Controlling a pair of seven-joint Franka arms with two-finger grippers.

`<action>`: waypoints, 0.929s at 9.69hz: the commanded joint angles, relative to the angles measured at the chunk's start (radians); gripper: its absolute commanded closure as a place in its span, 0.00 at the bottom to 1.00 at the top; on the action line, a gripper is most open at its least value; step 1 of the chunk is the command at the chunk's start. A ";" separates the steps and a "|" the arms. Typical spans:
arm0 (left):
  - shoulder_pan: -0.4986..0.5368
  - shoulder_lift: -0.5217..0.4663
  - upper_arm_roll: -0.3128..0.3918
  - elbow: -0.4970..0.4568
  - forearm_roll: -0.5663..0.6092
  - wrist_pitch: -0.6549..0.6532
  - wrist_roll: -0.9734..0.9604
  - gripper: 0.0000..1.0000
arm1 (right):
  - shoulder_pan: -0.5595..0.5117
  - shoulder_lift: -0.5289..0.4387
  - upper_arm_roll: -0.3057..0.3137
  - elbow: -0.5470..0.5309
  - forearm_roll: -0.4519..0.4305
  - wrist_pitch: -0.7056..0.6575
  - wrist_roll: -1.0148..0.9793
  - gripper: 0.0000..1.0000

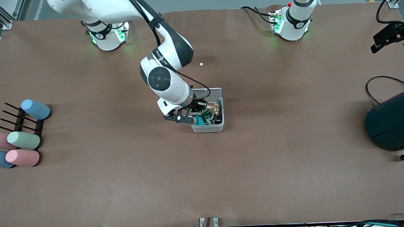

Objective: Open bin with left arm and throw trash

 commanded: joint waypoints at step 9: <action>0.016 0.124 -0.018 0.127 0.019 -0.023 0.070 0.00 | -0.246 -0.395 -0.153 -0.194 -0.183 -0.360 -0.421 0.00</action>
